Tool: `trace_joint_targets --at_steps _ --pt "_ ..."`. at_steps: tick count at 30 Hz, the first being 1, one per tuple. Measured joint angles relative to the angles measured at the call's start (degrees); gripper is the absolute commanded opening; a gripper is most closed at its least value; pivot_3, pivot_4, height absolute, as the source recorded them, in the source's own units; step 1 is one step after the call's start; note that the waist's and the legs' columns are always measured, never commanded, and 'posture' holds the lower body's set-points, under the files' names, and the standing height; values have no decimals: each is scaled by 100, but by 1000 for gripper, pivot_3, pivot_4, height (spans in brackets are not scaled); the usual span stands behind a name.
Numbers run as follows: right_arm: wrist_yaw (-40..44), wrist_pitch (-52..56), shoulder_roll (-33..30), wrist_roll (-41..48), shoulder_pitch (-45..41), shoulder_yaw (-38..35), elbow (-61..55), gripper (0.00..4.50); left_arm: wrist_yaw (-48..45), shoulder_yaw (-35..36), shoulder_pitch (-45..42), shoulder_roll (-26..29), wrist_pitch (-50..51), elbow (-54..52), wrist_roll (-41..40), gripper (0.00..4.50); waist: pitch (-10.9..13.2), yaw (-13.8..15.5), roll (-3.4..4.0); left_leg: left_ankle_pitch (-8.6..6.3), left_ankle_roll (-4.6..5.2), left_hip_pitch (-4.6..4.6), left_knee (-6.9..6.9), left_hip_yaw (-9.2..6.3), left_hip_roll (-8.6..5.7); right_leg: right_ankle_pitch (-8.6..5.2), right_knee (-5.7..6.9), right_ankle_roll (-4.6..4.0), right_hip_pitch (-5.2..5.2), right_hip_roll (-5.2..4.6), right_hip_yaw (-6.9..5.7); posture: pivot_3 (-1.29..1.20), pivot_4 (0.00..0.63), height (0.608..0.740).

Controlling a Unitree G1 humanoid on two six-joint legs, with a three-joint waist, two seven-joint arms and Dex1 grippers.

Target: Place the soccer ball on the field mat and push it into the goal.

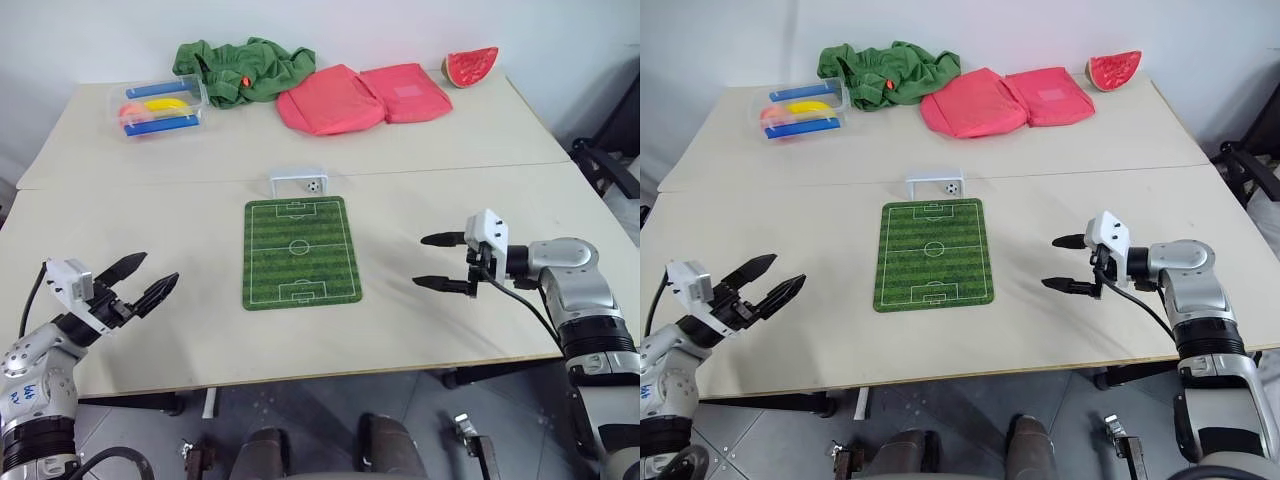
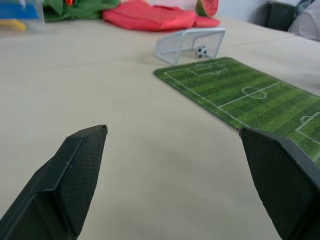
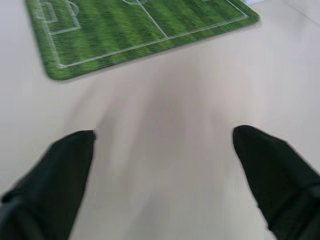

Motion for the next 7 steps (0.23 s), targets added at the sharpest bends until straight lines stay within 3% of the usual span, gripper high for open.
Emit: trace_joint_targets --at_steps 7 --pt "141 -279 -100 76 -8 -288 444 4487 -8 350 87 157 35 212 -22 4500 0 107 0 0 0 0 2 1 1 0 1 0 0 0 0 0 150 740"
